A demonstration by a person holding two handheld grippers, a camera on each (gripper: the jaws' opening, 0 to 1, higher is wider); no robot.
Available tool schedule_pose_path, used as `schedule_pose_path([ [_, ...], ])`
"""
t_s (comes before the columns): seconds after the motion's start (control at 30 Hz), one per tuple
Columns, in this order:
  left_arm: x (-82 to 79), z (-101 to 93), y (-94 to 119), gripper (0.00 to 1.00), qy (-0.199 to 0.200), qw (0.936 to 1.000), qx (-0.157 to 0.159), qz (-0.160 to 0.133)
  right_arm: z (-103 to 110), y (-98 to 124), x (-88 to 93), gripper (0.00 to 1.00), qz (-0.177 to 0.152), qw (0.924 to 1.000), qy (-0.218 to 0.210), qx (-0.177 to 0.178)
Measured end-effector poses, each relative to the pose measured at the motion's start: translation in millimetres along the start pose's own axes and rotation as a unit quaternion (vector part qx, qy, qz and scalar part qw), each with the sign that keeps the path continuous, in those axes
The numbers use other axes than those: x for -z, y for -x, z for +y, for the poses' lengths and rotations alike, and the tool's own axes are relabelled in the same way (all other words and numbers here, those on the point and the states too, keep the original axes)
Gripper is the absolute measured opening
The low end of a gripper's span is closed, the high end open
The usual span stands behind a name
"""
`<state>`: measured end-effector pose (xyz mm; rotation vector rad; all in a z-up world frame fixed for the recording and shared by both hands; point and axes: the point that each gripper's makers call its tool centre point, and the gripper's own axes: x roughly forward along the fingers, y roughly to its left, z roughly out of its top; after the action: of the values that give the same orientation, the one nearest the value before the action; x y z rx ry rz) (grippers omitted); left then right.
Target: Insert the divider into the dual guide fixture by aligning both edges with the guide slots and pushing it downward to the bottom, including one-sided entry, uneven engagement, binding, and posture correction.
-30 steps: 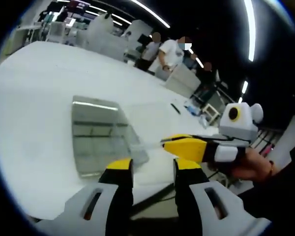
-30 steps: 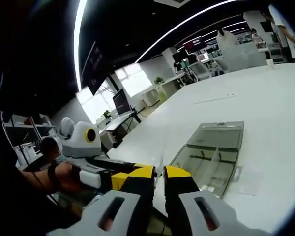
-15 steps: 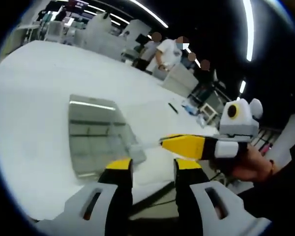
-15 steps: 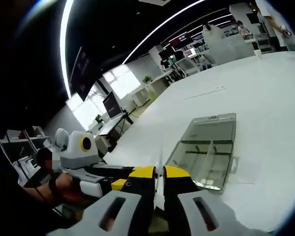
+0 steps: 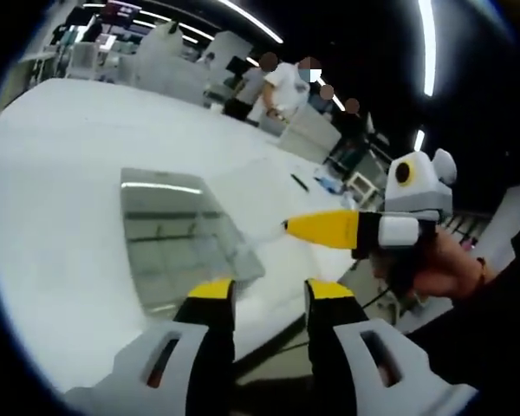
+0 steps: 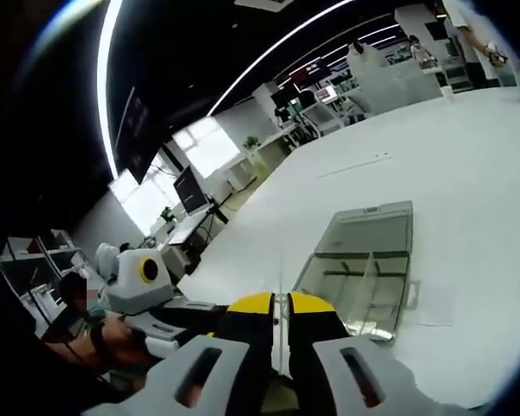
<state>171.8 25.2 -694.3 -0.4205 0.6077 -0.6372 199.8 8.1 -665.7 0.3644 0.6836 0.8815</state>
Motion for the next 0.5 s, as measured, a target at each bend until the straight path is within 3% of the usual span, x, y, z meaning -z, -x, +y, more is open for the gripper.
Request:
schedule_pose_path([
  [0.17, -1.7, 6.2, 6, 0.4, -0.015, 0.9998, -0.008, -0.01, -4, -3, -4.2, 0.0, -0.007, 0.9997, -0.023, 0.01],
  [0.5, -6.9, 15.7, 19, 0.45, -0.034, 0.9992, -0.001, -0.022, -13, -9, -2.9, 0.0, -0.008, 0.9965, -0.076, 0.035],
])
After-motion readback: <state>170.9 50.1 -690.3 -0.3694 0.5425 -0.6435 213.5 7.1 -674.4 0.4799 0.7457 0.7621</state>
